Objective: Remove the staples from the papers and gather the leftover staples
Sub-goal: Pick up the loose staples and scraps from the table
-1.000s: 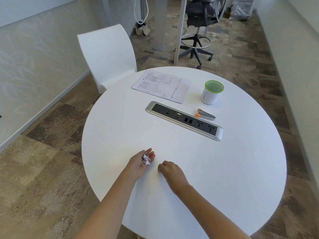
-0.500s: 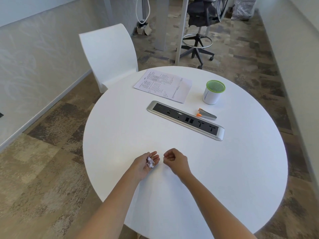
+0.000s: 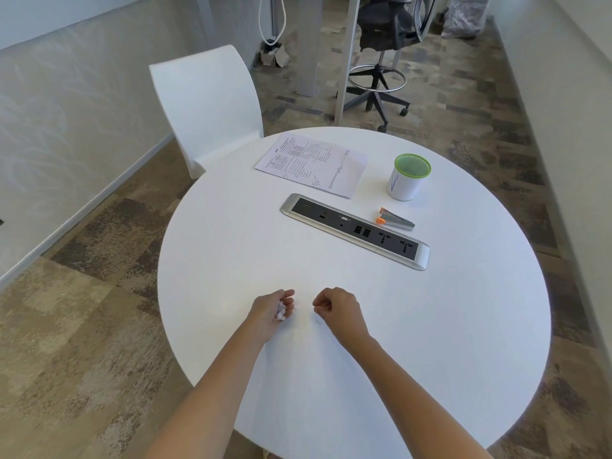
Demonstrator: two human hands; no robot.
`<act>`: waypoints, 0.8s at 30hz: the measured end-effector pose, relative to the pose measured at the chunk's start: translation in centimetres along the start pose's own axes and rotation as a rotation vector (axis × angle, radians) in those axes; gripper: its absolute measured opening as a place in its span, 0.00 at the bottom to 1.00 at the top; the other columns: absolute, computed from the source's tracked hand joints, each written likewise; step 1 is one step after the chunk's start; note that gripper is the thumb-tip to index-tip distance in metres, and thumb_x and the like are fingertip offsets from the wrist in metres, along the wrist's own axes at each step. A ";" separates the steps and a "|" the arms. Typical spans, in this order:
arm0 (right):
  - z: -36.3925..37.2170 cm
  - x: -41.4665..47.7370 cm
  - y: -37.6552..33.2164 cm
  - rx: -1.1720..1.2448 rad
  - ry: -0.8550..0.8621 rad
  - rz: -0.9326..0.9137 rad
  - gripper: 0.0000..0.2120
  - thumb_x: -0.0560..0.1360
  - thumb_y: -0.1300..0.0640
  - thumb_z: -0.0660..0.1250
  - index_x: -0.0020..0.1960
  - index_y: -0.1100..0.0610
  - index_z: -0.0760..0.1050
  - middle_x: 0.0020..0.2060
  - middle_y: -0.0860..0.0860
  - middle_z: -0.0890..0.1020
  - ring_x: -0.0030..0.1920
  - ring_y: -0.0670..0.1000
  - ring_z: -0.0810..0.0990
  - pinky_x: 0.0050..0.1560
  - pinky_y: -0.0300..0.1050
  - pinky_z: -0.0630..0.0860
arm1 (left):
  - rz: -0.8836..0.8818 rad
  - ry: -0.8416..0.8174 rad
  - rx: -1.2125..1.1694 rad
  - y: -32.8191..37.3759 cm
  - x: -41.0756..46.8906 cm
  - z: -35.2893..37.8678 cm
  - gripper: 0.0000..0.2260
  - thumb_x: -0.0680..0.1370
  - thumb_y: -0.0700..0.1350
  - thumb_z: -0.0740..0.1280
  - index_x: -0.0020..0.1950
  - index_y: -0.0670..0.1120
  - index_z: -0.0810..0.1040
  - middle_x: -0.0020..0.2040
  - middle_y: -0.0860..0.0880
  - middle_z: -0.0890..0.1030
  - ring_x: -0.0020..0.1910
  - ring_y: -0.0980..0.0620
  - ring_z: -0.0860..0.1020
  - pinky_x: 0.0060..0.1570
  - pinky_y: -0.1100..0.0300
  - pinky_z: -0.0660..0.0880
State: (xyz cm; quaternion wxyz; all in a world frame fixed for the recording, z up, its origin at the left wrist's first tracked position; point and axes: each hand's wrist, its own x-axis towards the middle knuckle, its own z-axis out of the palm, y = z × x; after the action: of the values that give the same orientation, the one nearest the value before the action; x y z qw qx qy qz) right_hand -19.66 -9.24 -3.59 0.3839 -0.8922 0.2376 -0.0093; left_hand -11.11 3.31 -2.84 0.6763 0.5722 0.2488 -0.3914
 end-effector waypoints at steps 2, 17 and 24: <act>0.2 -0.4 1.1 -0.115 -0.028 -0.010 0.04 0.72 0.63 0.67 0.46 0.59 0.80 0.44 0.53 0.80 0.39 0.47 0.73 0.41 0.35 0.68 | 0.074 0.091 0.209 0.1 0.6 -0.5 0.12 0.79 0.39 0.59 0.38 0.42 0.78 0.32 0.46 0.73 0.17 0.58 0.70 0.19 0.69 0.65; 1.3 -2.0 2.4 -0.370 -0.016 -0.253 0.05 0.76 0.62 0.63 0.45 0.61 0.77 0.44 0.55 0.79 0.46 0.54 0.76 0.40 0.45 0.73 | 0.431 0.143 0.940 -1.6 1.2 -0.9 0.06 0.69 0.39 0.74 0.39 0.46 0.78 0.33 0.53 0.74 0.39 0.51 0.75 0.38 0.64 0.69; 1.8 -1.7 2.1 -0.435 -0.047 -0.240 0.14 0.56 0.61 0.79 0.28 0.55 0.73 0.25 0.48 0.74 0.26 0.47 0.73 0.23 0.35 0.68 | 0.484 0.118 1.064 -1.5 1.1 -0.4 0.10 0.71 0.38 0.70 0.32 0.49 0.74 0.31 0.55 0.74 0.38 0.51 0.75 0.38 0.64 0.69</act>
State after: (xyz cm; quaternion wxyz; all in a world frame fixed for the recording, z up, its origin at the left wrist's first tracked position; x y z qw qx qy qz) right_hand -21.68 -8.53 -6.02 0.1843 -0.9757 0.1174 0.0176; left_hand -11.68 3.38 -4.67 0.3513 0.8943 -0.0826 -0.2645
